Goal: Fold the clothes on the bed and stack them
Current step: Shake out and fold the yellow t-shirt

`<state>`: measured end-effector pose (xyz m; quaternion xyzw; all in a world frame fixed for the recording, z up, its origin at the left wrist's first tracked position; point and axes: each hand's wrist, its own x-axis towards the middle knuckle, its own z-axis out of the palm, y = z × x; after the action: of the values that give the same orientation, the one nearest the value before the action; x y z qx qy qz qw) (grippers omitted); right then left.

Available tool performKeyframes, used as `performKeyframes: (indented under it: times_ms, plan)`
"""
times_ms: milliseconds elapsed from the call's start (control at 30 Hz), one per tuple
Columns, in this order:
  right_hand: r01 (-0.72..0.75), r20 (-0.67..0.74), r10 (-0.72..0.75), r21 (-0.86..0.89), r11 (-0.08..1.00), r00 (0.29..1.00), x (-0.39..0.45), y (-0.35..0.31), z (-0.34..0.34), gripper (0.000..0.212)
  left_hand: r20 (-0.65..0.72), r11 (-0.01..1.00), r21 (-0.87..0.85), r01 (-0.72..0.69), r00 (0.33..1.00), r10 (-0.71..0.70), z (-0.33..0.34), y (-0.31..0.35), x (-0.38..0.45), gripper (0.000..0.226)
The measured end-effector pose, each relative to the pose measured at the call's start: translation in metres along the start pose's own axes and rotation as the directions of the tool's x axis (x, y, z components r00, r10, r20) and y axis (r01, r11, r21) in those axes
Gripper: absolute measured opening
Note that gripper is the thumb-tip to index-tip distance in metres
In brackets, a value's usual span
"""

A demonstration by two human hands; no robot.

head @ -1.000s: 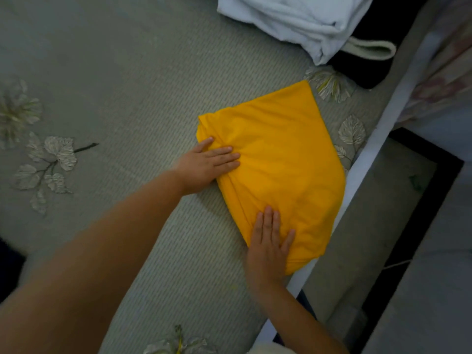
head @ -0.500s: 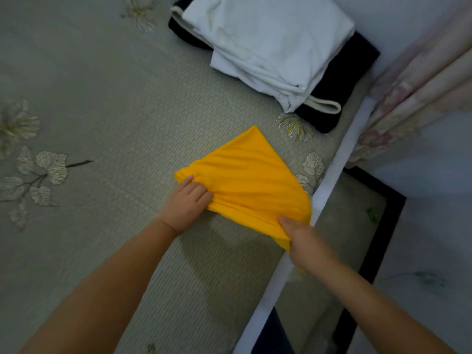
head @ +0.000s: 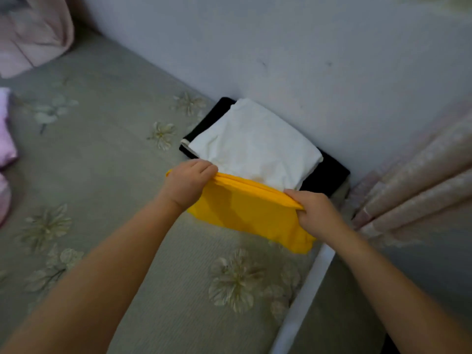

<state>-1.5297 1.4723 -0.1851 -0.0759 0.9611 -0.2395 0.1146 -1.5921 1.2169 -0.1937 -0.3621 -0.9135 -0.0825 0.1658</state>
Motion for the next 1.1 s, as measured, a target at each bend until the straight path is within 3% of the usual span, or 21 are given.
performKeyframes:
  times_ms: [133, 233, 333, 400, 467, 500, 533, 600, 633, 667, 733, 833, 1000, 1100]
  plan:
    - [0.043, -0.232, -0.024, 0.078, 0.996, 0.972, 0.059, 0.0, -0.069, 0.041, -0.113, 0.997, 0.014, 0.071, 0.991, -0.069, -0.015, -0.036, 0.087, 0.019]
    - [0.165, -0.4, -0.15, 0.002, 0.986, 0.904, 0.091, -0.007, -0.102, 0.034, -0.21, 0.995, 0.054, 0.085, 0.975, -0.072, -0.02, -0.059, 0.134, 0.021]
    - [0.248, -0.497, -0.261, -0.093, 0.964, 0.828, 0.107, -0.004, -0.094, 0.038, -0.3, 0.997, 0.07, 0.046, 0.954, -0.023, -0.001, -0.08, 0.154, 0.025]
    - [0.243, -0.527, -0.305, -0.185, 0.952, 0.794, 0.114, 0.004, -0.062, 0.044, -0.286, 0.996, 0.087, 0.007, 0.958, 0.018, 0.027, -0.087, 0.146, 0.02]
    - [0.233, -0.416, -0.33, -0.269, 0.935, 0.847, 0.117, 0.016, -0.016, 0.042, -0.161, 0.991, 0.131, 0.028, 0.987, -0.007, 0.065, -0.088, 0.126, 0.011]
    - [0.23, -0.329, -0.328, -0.304, 0.925, 0.885, 0.116, 0.023, 0.009, 0.035, -0.017, 0.984, 0.155, 0.082, 0.997, -0.081, 0.086, -0.086, 0.113, 0.019]
    - [0.23, -0.219, -0.309, -0.324, 0.918, 0.925, 0.116, 0.031, 0.035, 0.031, 0.2, 0.969, 0.186, 0.162, 0.959, -0.199, 0.106, -0.08, 0.099, 0.029]
    - [0.211, -0.014, -0.234, -0.381, 0.9, 0.972, 0.112, 0.045, 0.081, 0.051, 0.553, 0.924, 0.224, 0.312, 0.74, -0.383, 0.148, -0.066, 0.068, 0.049]
    - [0.194, 0.06, -0.186, -0.4, 0.896, 0.981, 0.112, 0.052, 0.098, 0.057, 0.641, 0.905, 0.228, 0.36, 0.644, -0.418, 0.165, -0.059, 0.056, 0.055]
    - [0.183, 0.074, -0.168, -0.436, 0.881, 0.983, 0.111, 0.058, 0.113, 0.054, 0.671, 0.896, 0.217, 0.387, 0.608, -0.425, 0.18, -0.051, 0.046, 0.06]
    - [0.173, 0.023, -0.184, -0.477, 0.862, 0.983, 0.111, 0.068, 0.131, 0.039, 0.629, 0.883, 0.203, 0.422, 0.635, -0.448, 0.198, -0.04, 0.034, 0.061]
    - [0.155, -0.014, -0.185, -0.484, 0.861, 0.983, 0.111, 0.074, 0.139, 0.051, 0.544, 0.879, 0.159, 0.45, 0.703, -0.458, 0.207, -0.042, 0.022, 0.059]
    - [0.136, -0.022, -0.162, -0.433, 0.891, 0.987, 0.111, 0.06, 0.132, 0.051, 0.356, 0.841, -0.063, 0.538, 0.799, -0.484, 0.183, -0.038, 0.003, 0.046]
    - [0.176, -0.04, -0.205, -0.371, 0.912, 0.978, 0.112, 0.02, 0.14, 0.044, 0.319, 0.771, -0.056, 0.634, 0.743, -0.588, 0.16, -0.038, -0.035, 0.042]
